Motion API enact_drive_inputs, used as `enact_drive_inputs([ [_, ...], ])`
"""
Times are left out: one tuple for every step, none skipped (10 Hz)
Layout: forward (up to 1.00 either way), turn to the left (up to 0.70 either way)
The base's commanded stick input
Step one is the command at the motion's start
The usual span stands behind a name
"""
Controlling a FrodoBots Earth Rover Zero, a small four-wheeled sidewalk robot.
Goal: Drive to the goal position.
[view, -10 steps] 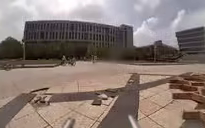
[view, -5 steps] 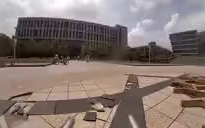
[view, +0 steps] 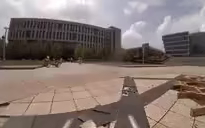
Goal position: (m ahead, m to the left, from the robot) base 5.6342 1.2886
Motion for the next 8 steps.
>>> enact_drive_inputs([
  [0.7,0.02],
  [0.7,0.02],
  [0.7,0.02],
  [0.7,0.01],
  [0.7,0.03],
  [0.7,0.11],
  [0.7,0.2],
  [0.7,0.29],
])
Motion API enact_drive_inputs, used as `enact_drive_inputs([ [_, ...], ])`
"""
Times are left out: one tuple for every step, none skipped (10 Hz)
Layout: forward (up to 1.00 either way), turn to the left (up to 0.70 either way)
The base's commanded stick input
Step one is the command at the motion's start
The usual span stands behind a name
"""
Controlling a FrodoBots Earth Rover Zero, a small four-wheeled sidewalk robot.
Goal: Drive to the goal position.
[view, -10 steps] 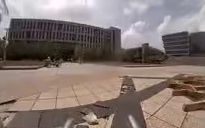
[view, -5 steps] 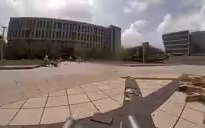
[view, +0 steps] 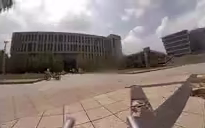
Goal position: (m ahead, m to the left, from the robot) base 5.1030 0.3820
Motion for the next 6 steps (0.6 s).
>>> enact_drive_inputs([
  [0.7,0.35],
  [0.7,0.31],
  [0.7,0.23],
  [0.7,0.16],
  [0.7,0.08],
  [0.7,0.01],
])
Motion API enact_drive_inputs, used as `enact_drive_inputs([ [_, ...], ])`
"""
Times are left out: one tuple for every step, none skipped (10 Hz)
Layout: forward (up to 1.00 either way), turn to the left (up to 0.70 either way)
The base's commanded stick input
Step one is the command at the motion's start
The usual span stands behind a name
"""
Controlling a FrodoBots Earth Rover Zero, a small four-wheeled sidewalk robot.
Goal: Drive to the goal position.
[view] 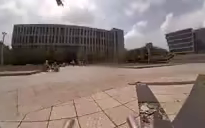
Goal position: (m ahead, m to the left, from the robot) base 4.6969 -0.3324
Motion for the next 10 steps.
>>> enact_drive_inputs([
  [0.7,0.0],
  [0.7,0.0],
  [0.7,0.0],
  [0.7,0.0],
  [0.7,0.0],
  [0.7,0.0],
  [0.7,0.01],
  [0.7,0.01],
  [0.7,0.02],
  [0.7,0.02],
])
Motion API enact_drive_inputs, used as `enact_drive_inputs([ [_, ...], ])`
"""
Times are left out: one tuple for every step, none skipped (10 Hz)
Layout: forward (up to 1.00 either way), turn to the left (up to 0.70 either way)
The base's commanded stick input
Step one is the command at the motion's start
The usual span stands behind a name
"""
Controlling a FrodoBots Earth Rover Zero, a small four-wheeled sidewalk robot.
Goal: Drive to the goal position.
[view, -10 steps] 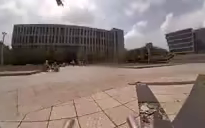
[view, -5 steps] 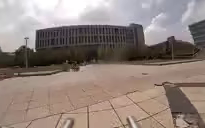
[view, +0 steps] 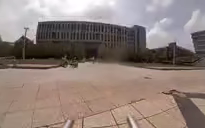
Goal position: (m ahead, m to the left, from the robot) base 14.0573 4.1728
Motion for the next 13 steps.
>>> enact_drive_inputs([
  [0.7,0.02],
  [0.7,0.02],
  [0.7,0.02],
  [0.7,0.02],
  [0.7,0.02],
  [0.7,0.02],
  [0.7,0.01],
  [0.7,0.01],
  [0.7,0.0],
  [0.7,0.0],
  [0.7,0.0],
  [0.7,0.0],
  [0.7,0.0],
])
